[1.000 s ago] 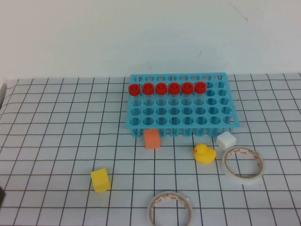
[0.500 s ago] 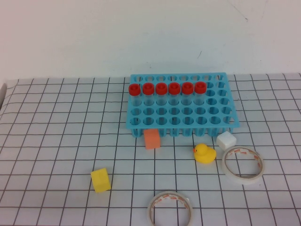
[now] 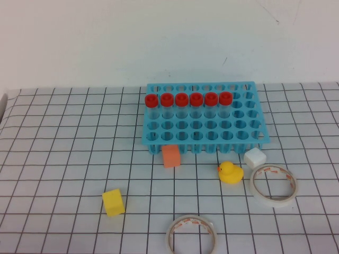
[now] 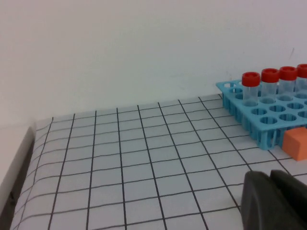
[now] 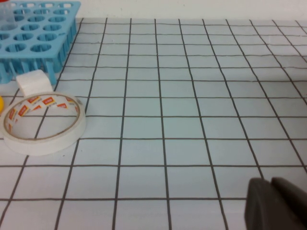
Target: Place the test tubes
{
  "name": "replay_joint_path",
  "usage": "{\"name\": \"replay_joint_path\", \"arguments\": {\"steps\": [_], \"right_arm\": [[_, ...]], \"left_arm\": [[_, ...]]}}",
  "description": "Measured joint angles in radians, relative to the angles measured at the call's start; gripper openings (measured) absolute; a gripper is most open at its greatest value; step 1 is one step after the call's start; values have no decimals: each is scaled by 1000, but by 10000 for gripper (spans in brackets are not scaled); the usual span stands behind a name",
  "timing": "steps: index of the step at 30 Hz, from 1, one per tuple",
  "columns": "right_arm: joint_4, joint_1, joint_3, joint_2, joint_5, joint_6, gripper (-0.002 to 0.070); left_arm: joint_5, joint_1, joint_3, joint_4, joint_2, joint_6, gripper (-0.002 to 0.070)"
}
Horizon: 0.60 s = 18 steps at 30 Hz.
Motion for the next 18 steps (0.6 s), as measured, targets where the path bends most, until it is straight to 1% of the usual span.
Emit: {"name": "replay_joint_path", "arguments": {"steps": [2,4,6,9,11,14,18], "right_arm": [[0,0,0,0,2,0,-1],[0,0,0,0,2,0,-1],[0,0,0,0,2,0,-1],[0,0,0,0,2,0,-1],[0,0,0,0,2,0,-1],[0,0,0,0,2,0,-1],[-2,0,0,0,2,0,-1]], "left_arm": [[-33,0,28,-4,0,-18,-1],[-56,0,64,33,-1,-87,-1],[-63,0,90,130,-1,-205,-1],[-62,0,92,320,-1,-403,-1],[-43,0,92,397,-1,-485,-1],[-13,0,92,434,-1,-511,-1],[57,0,92,396,-1,-419,-1]]}}
